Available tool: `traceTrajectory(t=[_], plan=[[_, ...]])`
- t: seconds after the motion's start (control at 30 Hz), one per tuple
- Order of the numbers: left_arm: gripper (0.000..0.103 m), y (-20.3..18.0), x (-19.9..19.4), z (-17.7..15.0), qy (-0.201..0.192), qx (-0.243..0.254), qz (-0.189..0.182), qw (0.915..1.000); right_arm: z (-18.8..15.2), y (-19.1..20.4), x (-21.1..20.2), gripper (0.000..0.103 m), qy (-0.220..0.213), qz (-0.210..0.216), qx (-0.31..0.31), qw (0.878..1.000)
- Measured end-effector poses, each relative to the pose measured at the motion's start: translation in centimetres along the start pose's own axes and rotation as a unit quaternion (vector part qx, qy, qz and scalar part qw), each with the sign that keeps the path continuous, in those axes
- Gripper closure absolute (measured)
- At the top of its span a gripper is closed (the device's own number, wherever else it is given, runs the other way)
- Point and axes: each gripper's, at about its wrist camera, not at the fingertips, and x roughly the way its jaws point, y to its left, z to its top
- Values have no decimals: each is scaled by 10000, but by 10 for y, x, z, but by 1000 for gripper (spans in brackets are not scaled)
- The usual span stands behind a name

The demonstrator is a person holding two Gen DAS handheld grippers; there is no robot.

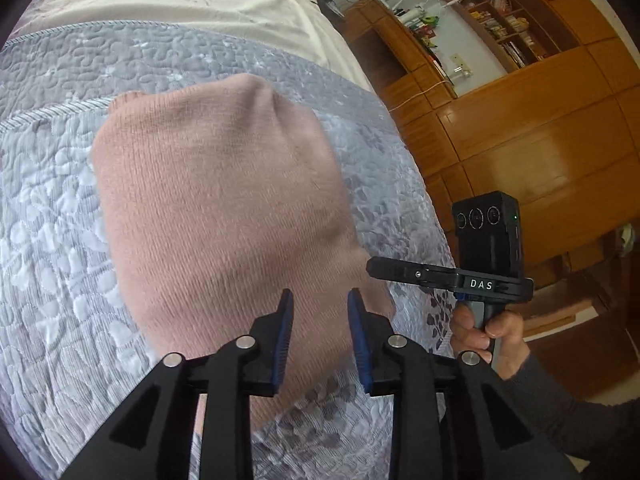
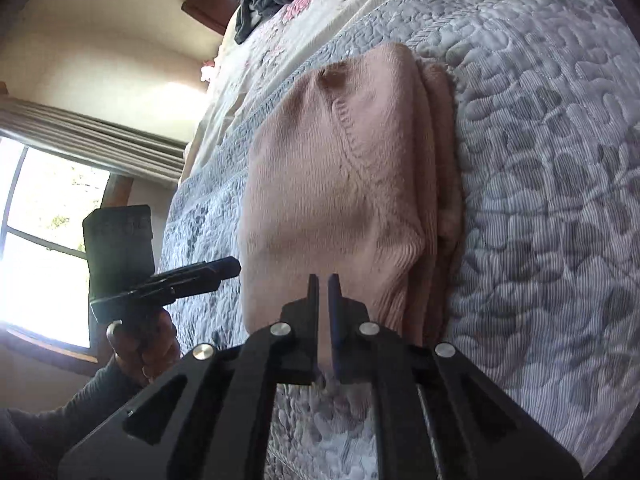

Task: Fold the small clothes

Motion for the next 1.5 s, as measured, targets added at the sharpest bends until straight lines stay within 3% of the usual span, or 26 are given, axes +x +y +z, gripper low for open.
traceTrajectory(t=[0.03, 0.07, 0.1, 0.17, 0.2, 0.23, 0.27, 0.3, 0.37, 0.47, 0.67, 0.8, 0.97, 1.1, 1.23, 1.3, 1.4, 1.5], plan=[[62, 5, 10, -7, 160, -65, 325, 9993, -6, -8, 6, 97, 84, -210, 11, 9997], [62, 11, 17, -13, 245, -154, 413, 9987, -9, -21, 11, 103, 190, -462, 108, 9987], [62, 14, 19, -17, 265, -262, 345, 9987, -13, -36, 15, 103, 220, -570, 240, 9978], [57, 11, 7, -22, 142, -385, 190, 9990, -14, -47, 6, 103, 113, -370, 545, 9978], [38, 10, -6, -26, -6, -488, 28, 9988, -12, -44, -5, 96, -27, -254, 563, 9981], [28, 12, -20, -31, -227, -641, -151, 9976, -8, -44, -17, 88, -162, -8, 628, 9979], [21, 16, -35, -38, -449, -791, -344, 9953, -2, -47, -29, 59, -265, 221, 776, 9964], [21, 23, -46, -44, -596, -958, -493, 9924, 7, -52, -41, 34, -411, 366, 949, 9940], [21, 43, -61, -53, -806, -1342, -551, 9861, 31, -62, -56, 28, -631, 551, 1123, 9901], [21, 71, -64, -65, -895, -1771, -529, 9787, 70, -82, -47, 19, -378, 1060, 1449, 9830], [21, 107, -30, -69, -653, -2271, -993, 9666, 139, -71, 21, 18, 336, 754, 1272, 9884], [21, 109, -12, -65, -503, -2209, -1194, 9666, 154, -68, 49, 18, 573, 439, 1061, 9917], [21, 110, 19, -50, -262, -2105, -1531, 9652, 166, -56, 66, 18, 634, 499, 825, 9933], [21, 110, 31, -46, -273, -2140, -1837, 9590, 171, -46, 81, 18, 699, 467, 648, 9944], [21, 104, 36, -38, -218, -2095, -1768, 9614, 160, -46, 79, 19, 673, 533, 547, 9948], [23, 97, 37, -35, -168, -2048, -1513, 9669, 157, -44, 82, 28, 667, 539, 523, 9949], [42, 90, 38, -31, -68, -2042, -1135, 9723, 158, -43, 86, 46, 623, 612, 619, 9943], [58, 86, 36, -26, 7, -2142, -989, 9718, 155, -46, 79, 52, 491, 589, 664, 9948]])
